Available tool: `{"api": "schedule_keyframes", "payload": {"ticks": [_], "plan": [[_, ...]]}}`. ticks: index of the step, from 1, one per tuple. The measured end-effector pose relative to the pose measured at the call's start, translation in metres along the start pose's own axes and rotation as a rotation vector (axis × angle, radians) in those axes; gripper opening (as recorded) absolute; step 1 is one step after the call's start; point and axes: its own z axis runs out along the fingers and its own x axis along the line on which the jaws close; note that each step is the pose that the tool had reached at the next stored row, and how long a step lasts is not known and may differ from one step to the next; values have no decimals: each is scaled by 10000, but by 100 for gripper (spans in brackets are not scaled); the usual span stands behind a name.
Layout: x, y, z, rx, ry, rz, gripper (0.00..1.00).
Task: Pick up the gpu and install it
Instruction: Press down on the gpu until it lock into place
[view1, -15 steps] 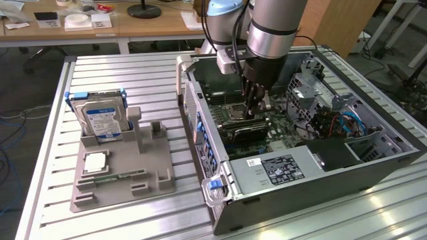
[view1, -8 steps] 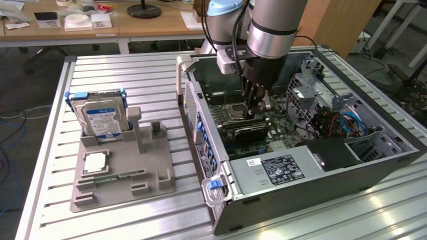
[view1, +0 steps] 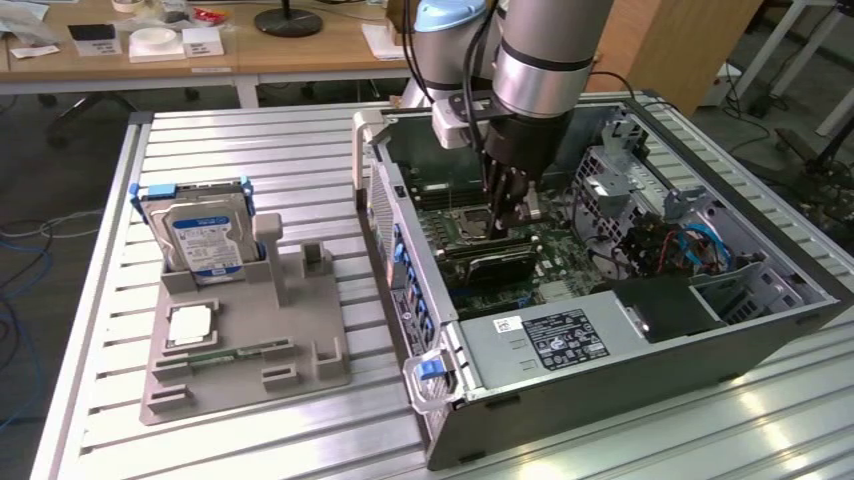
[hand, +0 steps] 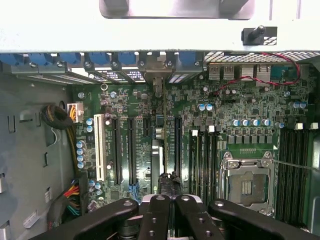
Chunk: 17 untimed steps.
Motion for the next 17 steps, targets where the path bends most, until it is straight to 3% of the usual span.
{"api": "schedule_keyframes", "payload": {"ticks": [17], "plan": [[2,6,158,0,1,0,10]]}}
